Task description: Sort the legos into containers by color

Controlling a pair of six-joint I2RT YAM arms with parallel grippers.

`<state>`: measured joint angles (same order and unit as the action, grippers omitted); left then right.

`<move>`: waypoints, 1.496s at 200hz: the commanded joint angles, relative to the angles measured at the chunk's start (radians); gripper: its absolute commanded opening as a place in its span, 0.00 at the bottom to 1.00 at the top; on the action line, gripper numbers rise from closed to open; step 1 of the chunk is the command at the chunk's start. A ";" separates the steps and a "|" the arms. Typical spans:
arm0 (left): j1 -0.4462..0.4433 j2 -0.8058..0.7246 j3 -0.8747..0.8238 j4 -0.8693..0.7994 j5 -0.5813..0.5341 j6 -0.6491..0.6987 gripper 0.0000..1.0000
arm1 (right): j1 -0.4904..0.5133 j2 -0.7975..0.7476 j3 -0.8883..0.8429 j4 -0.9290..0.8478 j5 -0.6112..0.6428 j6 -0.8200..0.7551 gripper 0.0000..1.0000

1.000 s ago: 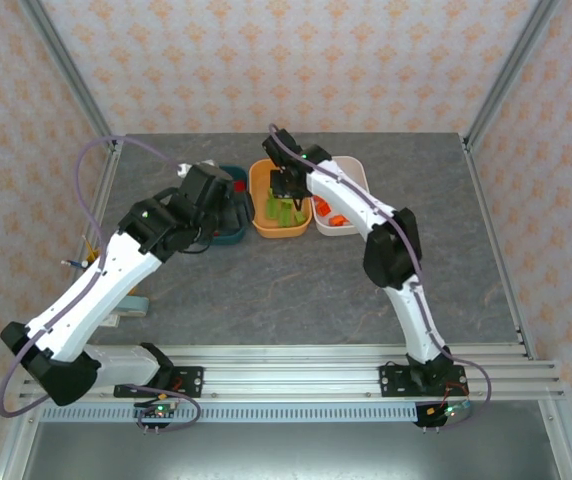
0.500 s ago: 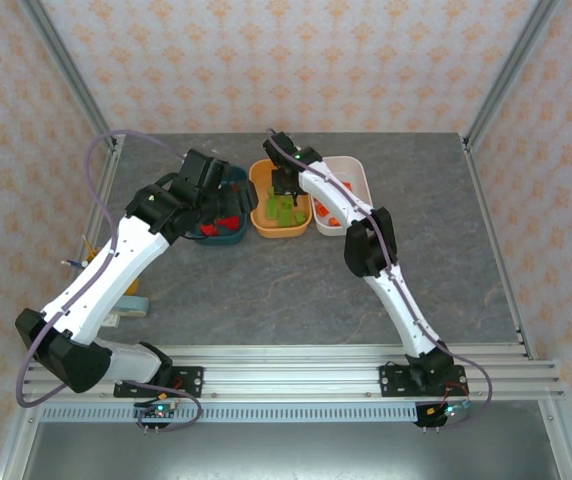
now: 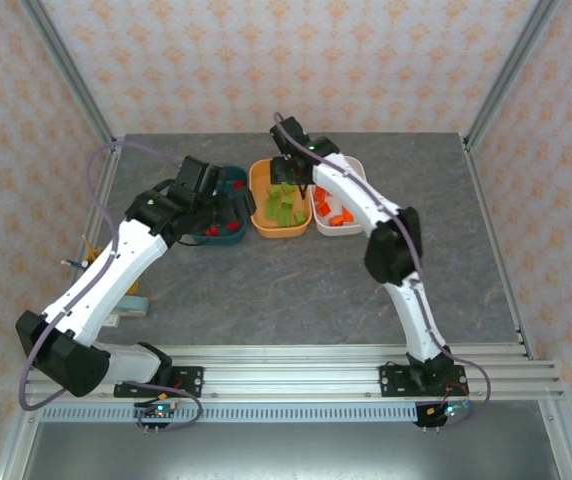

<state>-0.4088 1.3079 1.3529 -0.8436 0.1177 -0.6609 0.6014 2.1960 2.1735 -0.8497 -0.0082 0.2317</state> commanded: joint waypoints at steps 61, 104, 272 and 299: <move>0.134 -0.150 -0.127 -0.035 -0.253 0.071 1.00 | -0.029 -0.882 -0.878 0.207 0.396 0.052 1.00; 0.134 -0.276 -0.386 0.230 -0.665 0.178 1.00 | -0.251 -1.160 -1.266 0.318 0.470 0.064 1.00; 0.394 0.179 -0.707 1.197 -0.334 0.580 1.00 | -0.511 -0.727 -1.707 1.513 0.198 -0.296 1.00; 0.397 0.185 -0.754 1.292 -0.256 0.609 1.00 | -0.563 -0.678 -1.813 1.733 0.146 -0.249 1.00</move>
<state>-0.0154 1.4967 0.6262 0.3138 -0.2241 -0.1009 0.0738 1.4902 0.4263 0.6510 0.2092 -0.0441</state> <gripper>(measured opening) 0.998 0.998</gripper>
